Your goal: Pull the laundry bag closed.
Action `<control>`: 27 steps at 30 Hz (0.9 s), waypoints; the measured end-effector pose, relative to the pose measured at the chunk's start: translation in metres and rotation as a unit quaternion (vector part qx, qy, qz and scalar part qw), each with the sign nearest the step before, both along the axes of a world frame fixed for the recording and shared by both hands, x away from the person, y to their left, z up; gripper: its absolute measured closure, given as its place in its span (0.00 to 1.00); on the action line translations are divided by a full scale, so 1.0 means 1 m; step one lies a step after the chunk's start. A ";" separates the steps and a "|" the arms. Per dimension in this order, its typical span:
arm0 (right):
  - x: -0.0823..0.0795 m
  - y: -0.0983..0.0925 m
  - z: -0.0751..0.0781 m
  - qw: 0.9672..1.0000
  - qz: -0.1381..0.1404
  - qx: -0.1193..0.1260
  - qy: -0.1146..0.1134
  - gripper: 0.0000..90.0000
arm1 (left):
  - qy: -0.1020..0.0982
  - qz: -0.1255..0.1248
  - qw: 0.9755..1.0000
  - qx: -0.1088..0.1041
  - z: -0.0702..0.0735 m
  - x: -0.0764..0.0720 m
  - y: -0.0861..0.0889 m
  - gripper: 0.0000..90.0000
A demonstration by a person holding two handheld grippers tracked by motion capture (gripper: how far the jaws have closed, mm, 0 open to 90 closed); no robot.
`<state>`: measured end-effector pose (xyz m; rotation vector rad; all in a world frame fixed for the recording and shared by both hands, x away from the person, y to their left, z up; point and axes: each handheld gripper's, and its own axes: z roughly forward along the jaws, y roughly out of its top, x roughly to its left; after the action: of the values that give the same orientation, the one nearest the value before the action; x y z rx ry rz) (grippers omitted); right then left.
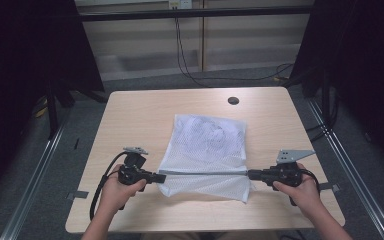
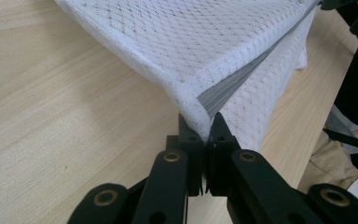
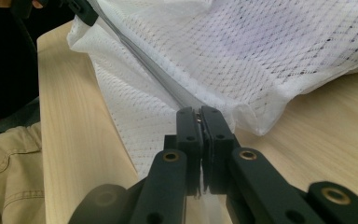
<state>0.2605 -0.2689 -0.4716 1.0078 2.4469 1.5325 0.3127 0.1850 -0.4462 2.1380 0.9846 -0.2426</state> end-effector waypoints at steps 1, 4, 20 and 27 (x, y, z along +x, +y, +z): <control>0.000 0.000 0.000 1.000 0.000 0.002 0.001 0.96 | -0.002 -0.003 1.000 0.002 0.000 0.000 0.001 0.97; 0.000 -0.001 0.000 1.000 -0.001 0.005 0.002 0.96 | -0.002 -0.003 1.000 0.003 0.001 0.000 0.001 0.97; 0.000 -0.007 -0.001 1.000 -0.013 0.014 0.002 0.96 | -0.003 -0.016 1.000 0.005 -0.001 -0.001 -0.002 0.97; -0.003 -0.005 -0.002 1.000 -0.013 -0.005 0.000 0.96 | -0.002 -0.031 1.000 0.005 -0.002 -0.005 -0.006 0.95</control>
<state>0.2579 -0.2742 -0.4732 1.0338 2.4279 1.5110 0.3072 0.1786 -0.4487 2.1796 0.9201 -0.2641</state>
